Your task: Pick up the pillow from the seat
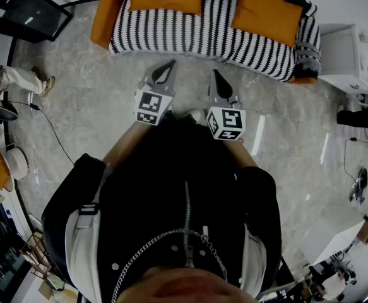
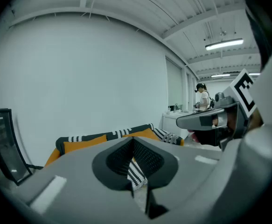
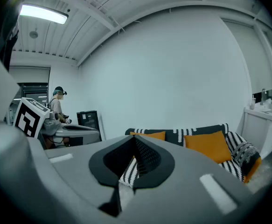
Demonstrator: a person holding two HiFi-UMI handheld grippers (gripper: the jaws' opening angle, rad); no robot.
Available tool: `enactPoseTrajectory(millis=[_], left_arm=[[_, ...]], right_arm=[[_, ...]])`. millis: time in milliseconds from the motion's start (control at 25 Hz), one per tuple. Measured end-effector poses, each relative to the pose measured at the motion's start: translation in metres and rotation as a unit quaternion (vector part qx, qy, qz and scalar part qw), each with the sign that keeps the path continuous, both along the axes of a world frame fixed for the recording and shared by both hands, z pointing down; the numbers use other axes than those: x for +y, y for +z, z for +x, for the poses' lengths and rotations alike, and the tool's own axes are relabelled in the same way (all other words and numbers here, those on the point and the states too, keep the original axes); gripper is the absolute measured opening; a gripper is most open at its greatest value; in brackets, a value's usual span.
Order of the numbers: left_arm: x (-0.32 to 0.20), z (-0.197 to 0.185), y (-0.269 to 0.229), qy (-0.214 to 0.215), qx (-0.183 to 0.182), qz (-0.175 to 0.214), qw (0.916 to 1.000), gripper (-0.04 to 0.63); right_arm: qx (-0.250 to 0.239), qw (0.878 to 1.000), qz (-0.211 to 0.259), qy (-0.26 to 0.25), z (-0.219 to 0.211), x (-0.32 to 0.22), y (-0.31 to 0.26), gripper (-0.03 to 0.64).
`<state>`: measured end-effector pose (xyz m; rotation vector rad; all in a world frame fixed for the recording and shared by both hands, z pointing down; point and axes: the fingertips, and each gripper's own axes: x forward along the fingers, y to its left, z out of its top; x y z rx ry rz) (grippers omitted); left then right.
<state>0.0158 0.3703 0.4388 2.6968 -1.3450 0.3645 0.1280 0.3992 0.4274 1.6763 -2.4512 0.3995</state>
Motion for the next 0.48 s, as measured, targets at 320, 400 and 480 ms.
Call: enactPoseTrajectory(millis=[320, 400, 480], left_arm=[[-0.001, 0.014, 0.005, 0.01, 0.002, -0.009, 0.9999, 0.009], [0.0, 0.017, 0.007, 0.014, 0.001, -0.011, 0.9998, 0.009], [0.0, 0.02, 0.007, 0.017, -0.001, -0.01, 0.9998, 0.009]], right_arm=[[-0.025, 1.0, -0.002, 0.015, 0.018, 0.004, 0.003, 0.002], [-0.033, 0.999, -0.005, 0.012, 0.019, 0.005, 0.004, 0.002], [-0.034, 0.999, -0.011, 0.009, 0.02, 0.005, 0.006, 0.002]])
